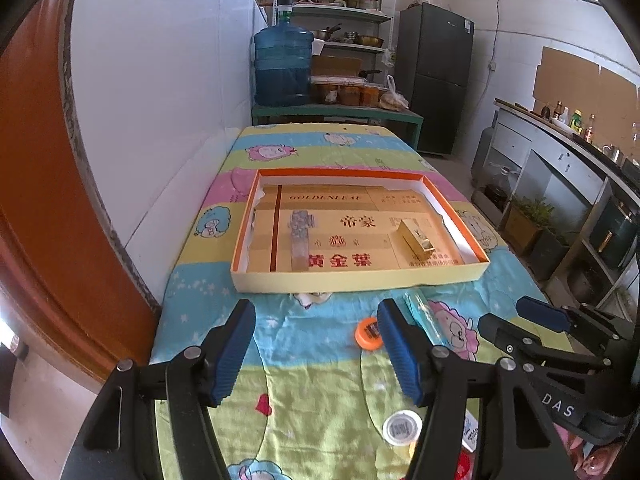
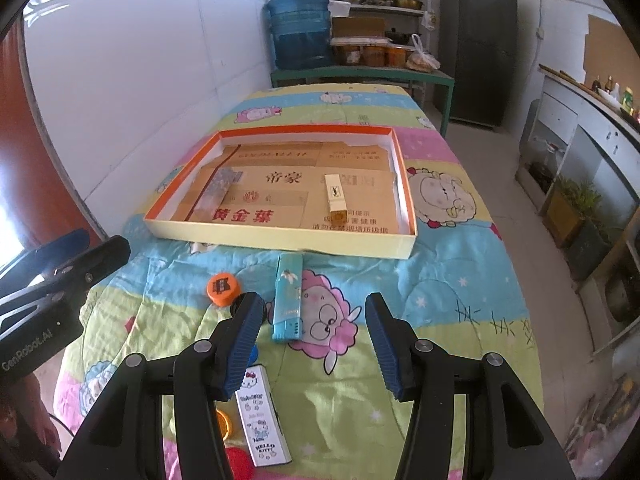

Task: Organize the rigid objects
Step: 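Withdraw both grippers from the tray back toward the remaining items, then grasp the white Hello Kitty box with the right gripper while the left gripper grasps the white cap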

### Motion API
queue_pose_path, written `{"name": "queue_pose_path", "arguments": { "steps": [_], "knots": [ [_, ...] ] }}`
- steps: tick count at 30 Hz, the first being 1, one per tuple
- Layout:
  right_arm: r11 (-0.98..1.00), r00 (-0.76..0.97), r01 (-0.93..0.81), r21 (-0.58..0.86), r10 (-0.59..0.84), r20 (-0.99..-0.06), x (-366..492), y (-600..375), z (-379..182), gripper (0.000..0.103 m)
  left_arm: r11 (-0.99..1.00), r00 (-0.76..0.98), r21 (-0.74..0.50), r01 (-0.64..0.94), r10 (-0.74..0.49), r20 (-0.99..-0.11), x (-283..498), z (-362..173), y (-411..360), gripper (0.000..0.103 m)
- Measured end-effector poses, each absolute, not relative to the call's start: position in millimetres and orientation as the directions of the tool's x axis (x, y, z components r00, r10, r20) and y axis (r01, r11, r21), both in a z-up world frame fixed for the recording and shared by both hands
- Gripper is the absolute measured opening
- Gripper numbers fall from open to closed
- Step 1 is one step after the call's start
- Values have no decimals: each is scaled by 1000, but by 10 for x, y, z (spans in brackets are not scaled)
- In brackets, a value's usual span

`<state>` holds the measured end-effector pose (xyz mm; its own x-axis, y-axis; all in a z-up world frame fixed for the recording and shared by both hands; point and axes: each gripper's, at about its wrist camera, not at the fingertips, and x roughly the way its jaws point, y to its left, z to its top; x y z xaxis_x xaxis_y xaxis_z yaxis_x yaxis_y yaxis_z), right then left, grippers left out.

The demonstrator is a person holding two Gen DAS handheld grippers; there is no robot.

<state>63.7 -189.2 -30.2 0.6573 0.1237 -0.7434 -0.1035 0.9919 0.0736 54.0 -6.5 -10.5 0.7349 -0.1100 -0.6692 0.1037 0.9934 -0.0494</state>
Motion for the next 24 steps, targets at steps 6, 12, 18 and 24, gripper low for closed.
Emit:
{"name": "queue_pose_path", "arguments": {
  "steps": [6,12,18,24],
  "knots": [
    [992,652,-104,66,118,-749,568,-1891,-334,55,992,723,-54,111,-118,-681,448,-190,-58,64],
    [991,632,-118,58,120,-766,430,-1908,-435,55,992,723,-59,111,-121,-681,344,-250,-5,64],
    [982,581,-180,57,153,-800,249,-1849,-629,55,988,704,-69,136,-145,-695,230,-365,0,64],
    [967,532,-247,57,184,-826,219,-1699,-788,55,986,679,-70,150,-154,-718,161,-510,-13,64]
  ]
}}
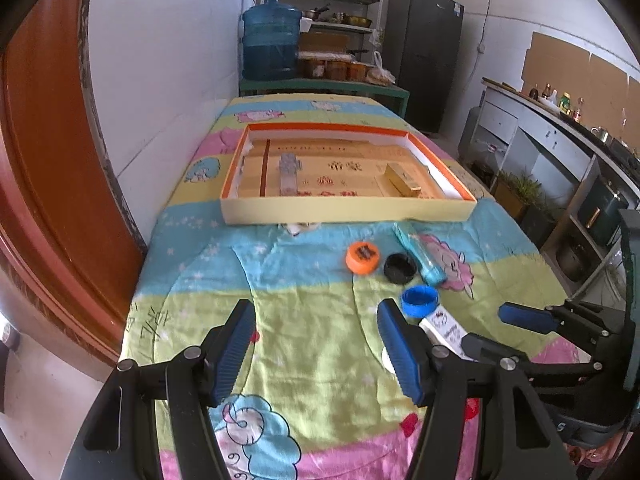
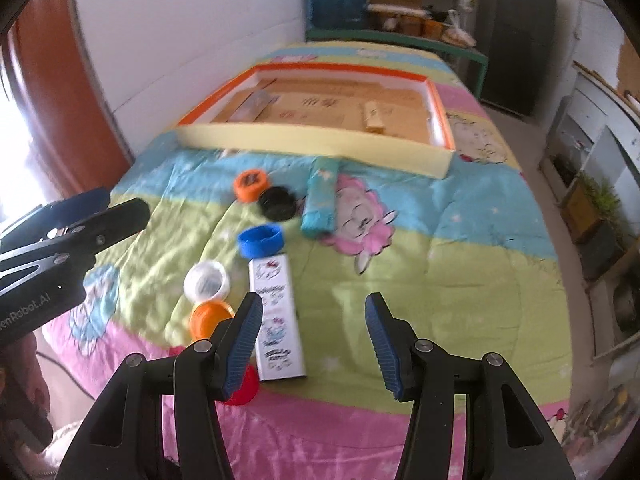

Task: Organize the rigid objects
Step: 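Grasp the white Hello Kitty box with the right gripper while the left gripper grasps the white cap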

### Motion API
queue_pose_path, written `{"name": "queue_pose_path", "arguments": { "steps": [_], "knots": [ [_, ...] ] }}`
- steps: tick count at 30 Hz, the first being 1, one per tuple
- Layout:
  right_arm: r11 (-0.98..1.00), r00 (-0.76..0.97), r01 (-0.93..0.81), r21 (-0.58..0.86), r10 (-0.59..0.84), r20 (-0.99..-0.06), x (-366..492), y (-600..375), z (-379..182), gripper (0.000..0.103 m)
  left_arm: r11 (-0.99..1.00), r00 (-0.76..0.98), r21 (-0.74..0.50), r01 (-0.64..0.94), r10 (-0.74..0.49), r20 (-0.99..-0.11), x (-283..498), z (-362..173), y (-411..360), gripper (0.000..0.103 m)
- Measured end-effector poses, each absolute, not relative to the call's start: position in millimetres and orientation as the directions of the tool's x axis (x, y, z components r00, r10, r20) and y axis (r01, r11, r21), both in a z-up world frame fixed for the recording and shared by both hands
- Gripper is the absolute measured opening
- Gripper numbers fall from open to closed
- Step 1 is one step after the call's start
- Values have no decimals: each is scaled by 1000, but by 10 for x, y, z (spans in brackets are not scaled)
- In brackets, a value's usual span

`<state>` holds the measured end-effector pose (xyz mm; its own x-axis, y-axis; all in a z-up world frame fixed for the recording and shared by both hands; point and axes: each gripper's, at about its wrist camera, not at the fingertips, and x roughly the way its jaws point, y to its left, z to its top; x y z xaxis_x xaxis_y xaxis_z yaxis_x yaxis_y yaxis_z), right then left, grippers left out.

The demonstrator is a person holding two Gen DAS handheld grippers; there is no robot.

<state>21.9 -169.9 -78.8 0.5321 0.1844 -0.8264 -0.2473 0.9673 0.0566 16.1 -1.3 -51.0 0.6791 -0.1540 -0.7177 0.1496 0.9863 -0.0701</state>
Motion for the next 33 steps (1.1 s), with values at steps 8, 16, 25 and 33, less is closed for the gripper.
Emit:
{"name": "queue_pose_path", "arguments": {
  "steps": [8,16,25,33],
  "knots": [
    [956,496,-294,22,172,-851,217,-1607,-948,54,985,661,-86,149,-164,-732,154,-593,39,64],
    [945,499,-328,12,184,-847,295,-1527,-923,26,975,635,-107,196,-209,-744,178,-655,-44,64],
    [965,509,-257,53,182,-841,330,-1789,-911,26,955,574,-139,262,-270,-773,276,-751,-284,64],
    [972,519,-224,73,182,-835,282,-1921,-907,26,951,508,-117,287,-254,-823,386,-930,-554,51]
  ]
}}
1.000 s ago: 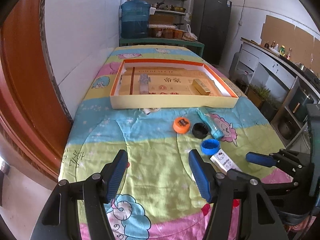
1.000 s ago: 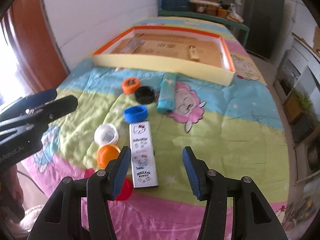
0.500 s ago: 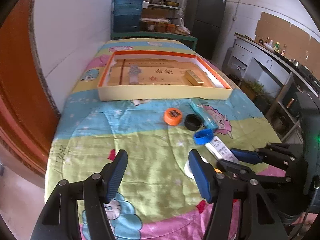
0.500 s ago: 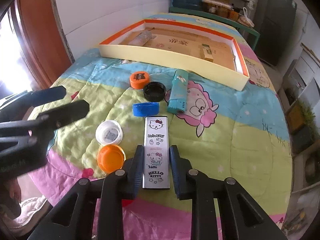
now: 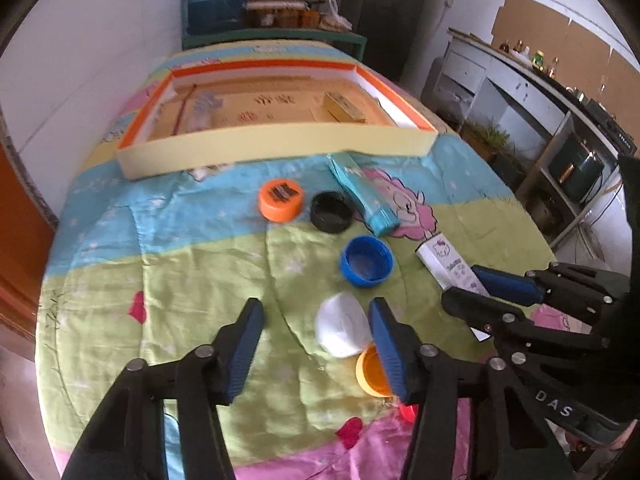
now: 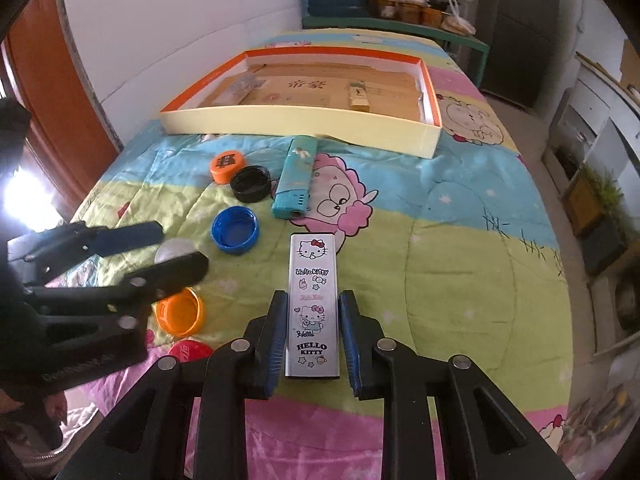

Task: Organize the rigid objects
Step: 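Grasp the white Hello Kitty box with the right gripper while the left gripper grasps the white cap, then carry the Hello Kitty box and white cap with both grippers into the tray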

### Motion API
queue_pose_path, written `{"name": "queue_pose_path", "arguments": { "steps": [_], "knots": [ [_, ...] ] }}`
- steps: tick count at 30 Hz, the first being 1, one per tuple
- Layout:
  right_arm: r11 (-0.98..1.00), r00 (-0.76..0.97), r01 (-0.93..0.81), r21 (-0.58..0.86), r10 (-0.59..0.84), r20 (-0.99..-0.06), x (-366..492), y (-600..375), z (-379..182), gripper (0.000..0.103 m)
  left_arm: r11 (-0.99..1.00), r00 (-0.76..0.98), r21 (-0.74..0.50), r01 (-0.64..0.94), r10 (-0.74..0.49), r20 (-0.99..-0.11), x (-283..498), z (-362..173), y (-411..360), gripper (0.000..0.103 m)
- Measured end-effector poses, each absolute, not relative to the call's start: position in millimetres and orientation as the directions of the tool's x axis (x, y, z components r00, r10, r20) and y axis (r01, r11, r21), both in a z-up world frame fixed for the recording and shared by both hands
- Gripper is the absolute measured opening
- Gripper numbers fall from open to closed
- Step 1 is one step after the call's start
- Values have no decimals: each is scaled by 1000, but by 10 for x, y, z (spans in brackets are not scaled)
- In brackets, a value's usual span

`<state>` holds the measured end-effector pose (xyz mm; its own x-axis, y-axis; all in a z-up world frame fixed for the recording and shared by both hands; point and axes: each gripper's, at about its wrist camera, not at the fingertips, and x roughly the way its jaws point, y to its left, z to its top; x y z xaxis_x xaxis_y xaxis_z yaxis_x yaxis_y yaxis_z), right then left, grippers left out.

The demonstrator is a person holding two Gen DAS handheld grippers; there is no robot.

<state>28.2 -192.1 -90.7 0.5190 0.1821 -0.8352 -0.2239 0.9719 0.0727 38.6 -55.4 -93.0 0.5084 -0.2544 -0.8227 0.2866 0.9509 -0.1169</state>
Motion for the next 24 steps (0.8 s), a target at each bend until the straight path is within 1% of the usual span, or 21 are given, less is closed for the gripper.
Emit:
{"name": "queue_pose_path", "arguments": {
  "steps": [2,3,4,6,9,13,24],
  "knots": [
    [971,519,-226,77,187,-834,277,-1922,-908,26,954,516,-91,286,-233,-825,376,-937,-571,43],
    [971,518,-227,79,190,-834,276,-1922,-912,26,955,517,-89,284,-231,-824,368,-934,-560,37],
    [970,518,-229,80,191,-834,276,-1917,-915,26,955,518,-90,282,-231,-823,362,-937,-544,34],
    [969,518,-233,81,194,-833,275,-1899,-919,26,955,519,-99,279,-237,-821,354,-934,-502,19],
    [967,521,-239,85,201,-830,269,-1879,-917,26,953,517,-122,278,-255,-817,344,-936,-447,13],
    [966,523,-242,89,207,-827,263,-1865,-903,26,950,519,-152,274,-279,-808,337,-938,-387,12],
    [962,550,-256,97,227,-804,297,-1840,-756,26,949,555,-177,260,-297,-777,335,-789,-268,12]
  ]
}}
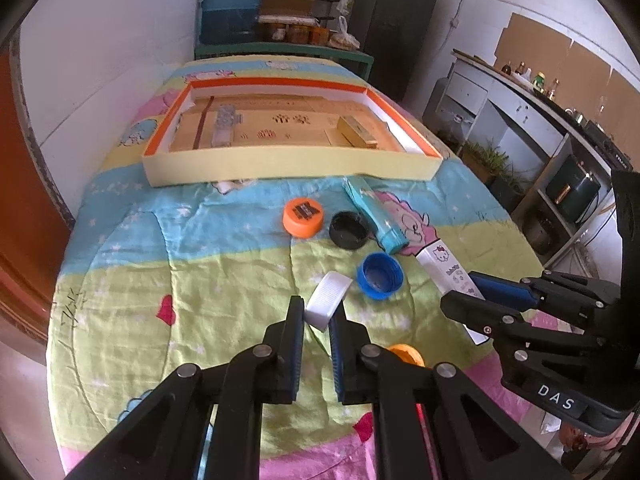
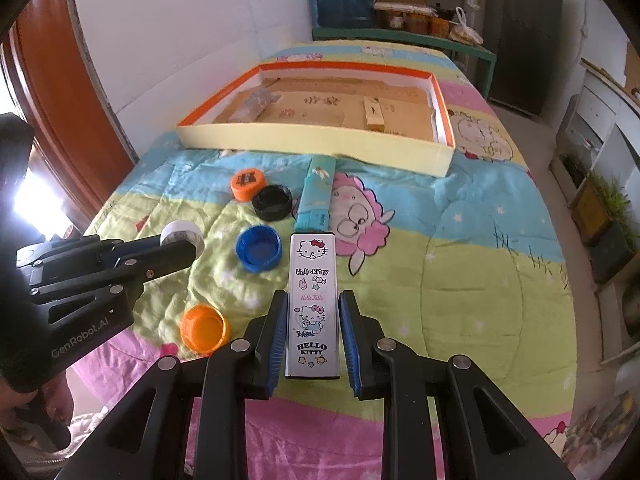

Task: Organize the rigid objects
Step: 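Carry the Hello Kitty box and white cap with both grippers into the tray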

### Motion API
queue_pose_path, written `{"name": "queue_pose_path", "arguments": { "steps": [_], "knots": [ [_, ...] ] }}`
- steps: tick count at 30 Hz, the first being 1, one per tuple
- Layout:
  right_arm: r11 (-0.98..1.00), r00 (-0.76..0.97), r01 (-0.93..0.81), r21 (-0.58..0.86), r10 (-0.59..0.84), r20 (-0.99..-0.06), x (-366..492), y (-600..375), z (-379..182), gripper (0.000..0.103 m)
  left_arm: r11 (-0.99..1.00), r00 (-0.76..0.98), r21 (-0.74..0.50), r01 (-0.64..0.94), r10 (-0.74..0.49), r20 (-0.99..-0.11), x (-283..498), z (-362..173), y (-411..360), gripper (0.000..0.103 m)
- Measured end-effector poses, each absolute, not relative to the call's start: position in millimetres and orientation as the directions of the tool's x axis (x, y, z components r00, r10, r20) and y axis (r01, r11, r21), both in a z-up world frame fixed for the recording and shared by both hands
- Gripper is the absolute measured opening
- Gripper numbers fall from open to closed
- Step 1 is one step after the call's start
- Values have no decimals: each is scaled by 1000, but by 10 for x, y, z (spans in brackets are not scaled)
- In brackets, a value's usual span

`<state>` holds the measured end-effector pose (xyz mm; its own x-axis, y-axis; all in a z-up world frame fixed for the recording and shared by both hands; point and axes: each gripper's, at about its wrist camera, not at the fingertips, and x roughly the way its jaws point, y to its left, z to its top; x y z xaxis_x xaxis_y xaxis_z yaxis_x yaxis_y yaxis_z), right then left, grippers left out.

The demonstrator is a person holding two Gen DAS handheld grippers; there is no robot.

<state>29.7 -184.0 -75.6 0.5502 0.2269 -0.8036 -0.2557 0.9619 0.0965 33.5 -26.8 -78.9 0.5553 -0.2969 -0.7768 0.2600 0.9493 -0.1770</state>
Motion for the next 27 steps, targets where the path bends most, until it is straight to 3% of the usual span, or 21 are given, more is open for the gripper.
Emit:
{"name": "queue_pose_path", "arguments": {
  "steps": [27],
  "knots": [
    [952,613,-293,84,255,-748,783,-1645,-403,26,978,685,-128,165,-207,-699,727,-215,-49,13]
  ]
}}
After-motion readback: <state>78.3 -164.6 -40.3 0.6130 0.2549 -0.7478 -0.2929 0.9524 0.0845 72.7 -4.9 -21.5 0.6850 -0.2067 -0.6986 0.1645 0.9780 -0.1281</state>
